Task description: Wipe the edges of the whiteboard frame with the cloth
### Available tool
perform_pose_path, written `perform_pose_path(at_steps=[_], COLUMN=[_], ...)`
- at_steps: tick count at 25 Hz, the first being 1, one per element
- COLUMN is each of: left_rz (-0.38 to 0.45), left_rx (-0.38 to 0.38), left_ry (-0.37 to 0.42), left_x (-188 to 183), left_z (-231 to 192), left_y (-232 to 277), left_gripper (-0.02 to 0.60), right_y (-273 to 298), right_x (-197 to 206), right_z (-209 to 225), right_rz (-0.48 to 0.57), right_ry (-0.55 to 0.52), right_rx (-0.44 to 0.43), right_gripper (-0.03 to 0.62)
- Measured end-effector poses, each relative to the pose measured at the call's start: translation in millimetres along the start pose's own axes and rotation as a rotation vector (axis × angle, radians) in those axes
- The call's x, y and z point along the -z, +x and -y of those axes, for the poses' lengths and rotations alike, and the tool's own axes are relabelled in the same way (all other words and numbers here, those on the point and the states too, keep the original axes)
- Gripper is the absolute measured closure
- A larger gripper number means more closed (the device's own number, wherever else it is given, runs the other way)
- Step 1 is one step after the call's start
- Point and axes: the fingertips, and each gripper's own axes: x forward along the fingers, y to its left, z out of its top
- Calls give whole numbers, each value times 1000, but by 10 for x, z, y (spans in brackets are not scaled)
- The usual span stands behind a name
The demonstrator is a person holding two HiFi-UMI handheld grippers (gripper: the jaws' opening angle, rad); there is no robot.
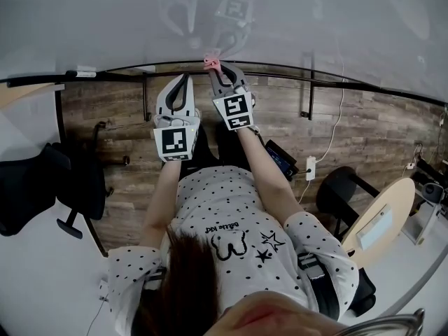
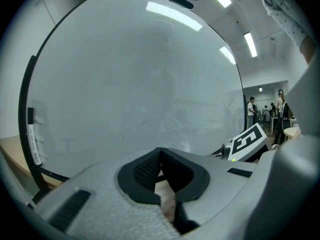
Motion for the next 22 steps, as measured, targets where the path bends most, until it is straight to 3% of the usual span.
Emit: perform_pose_path(at_steps=[22], left_rz=[0], left_rx=[-33], left_ry=[10], left_x=[-24], left_z=[191], left_y=[-9], left_gripper=[566], right_y=[-163], right_x=[70], right_z=[248], right_rz=[9], right_ry=[25], right_rx=[2], right_gripper=[563])
